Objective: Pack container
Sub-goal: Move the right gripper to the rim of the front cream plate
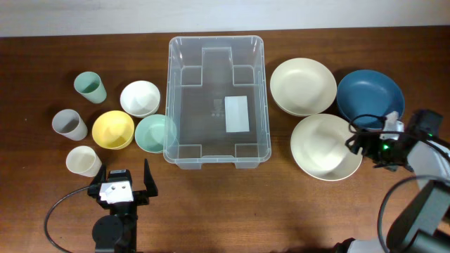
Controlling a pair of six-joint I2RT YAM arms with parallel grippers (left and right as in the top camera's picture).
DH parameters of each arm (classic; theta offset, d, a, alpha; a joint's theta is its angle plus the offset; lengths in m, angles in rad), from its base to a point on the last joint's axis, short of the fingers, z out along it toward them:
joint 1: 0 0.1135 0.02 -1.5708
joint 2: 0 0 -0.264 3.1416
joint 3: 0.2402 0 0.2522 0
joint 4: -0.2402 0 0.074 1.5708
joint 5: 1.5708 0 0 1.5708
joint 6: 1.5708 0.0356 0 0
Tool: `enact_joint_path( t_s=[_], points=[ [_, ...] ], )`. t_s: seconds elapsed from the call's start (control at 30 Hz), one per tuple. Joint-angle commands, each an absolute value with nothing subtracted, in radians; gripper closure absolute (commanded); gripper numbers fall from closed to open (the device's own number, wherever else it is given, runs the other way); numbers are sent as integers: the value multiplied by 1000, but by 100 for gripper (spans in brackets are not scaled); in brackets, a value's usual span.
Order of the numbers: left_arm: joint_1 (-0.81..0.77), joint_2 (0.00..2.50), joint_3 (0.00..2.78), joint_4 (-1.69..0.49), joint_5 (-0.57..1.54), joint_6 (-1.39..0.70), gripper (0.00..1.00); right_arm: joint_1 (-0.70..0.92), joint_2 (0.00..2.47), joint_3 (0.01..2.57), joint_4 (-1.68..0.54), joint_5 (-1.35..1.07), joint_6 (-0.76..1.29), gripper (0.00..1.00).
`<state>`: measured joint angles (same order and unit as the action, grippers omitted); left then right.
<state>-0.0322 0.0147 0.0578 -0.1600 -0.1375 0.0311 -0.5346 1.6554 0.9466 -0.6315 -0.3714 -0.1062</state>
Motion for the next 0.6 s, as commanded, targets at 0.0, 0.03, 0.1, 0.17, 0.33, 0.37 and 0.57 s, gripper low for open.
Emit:
enact_joint_path(
  t_s=[0.0,0.03,0.1,0.17,0.33,0.37,0.57],
  points=[
    [-30,7,47,-157,-126,46,0,-480,1711,963,-614,-354,-124,6],
    [-30,7,47,-157,-127,46,0,-463,1724,963,-611,-338,-124,8],
    [-30,7,47,-157,-127,46,0,-428,1737,963,-605,-314,-124,11],
    [-30,7,47,-157,-127,46,0,-399,1740,963,-597,-290,-123,14],
    [-30,7,47,-157,-127,46,0,-372,1740,963,-604,-166,-94,16],
    [-30,7,47,-157,-127,46,0,-374,1740,963,-614,-129,-76,17],
    [-30,7,47,-157,-127,46,0,-381,1740,963,-624,-78,-63,29]
  ],
)
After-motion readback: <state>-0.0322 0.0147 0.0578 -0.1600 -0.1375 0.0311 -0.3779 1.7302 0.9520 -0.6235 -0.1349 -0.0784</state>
